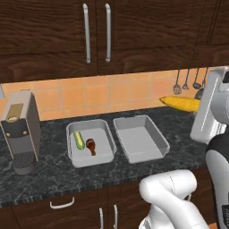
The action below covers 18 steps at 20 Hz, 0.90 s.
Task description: Place one corn and one chicken drumstick in each tupperware on the nearby counter, to pack two identical lunches.
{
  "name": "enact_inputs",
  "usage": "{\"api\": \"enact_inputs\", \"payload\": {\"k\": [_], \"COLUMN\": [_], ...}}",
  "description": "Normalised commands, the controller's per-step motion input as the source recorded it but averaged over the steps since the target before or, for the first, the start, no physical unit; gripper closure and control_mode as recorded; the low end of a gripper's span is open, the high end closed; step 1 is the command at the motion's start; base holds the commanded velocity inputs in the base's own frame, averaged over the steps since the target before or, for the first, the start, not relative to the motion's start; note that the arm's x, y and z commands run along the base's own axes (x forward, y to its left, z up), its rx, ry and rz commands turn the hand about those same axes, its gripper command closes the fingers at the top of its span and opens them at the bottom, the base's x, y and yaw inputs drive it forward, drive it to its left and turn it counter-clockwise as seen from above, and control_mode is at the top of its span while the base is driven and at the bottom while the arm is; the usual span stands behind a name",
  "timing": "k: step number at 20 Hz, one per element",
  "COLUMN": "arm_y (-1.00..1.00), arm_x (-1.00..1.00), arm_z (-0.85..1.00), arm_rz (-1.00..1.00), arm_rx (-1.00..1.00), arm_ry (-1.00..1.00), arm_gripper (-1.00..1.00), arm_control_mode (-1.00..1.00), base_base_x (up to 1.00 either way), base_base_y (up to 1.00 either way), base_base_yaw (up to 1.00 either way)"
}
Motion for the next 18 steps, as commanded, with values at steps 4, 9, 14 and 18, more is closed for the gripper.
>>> {"api": "enact_inputs", "payload": {"k": [4,9,14,18], "arm_y": [-0.14,-0.01,0.00,0.00], "arm_x": [0.94,0.52,0.28,0.52], "arm_z": [-0.27,-0.75,-1.00,-0.63], "arm_rz": [0.00,0.04,0.01,0.00], "arm_rx": [0.01,-0.05,-0.01,0.00], "arm_ry": [0.32,0.35,-0.07,0.11], "arm_gripper": [1.00,1.00,1.00,1.00], "arm_control_mode": [-1.00,-1.00,-1.00,-1.00], "base_base_x": [0.00,0.00,0.00,0.00], "base_base_y": [0.00,0.00,0.00,0.00], "base_base_yaw": [0.00,0.00,0.00,0.00]}}
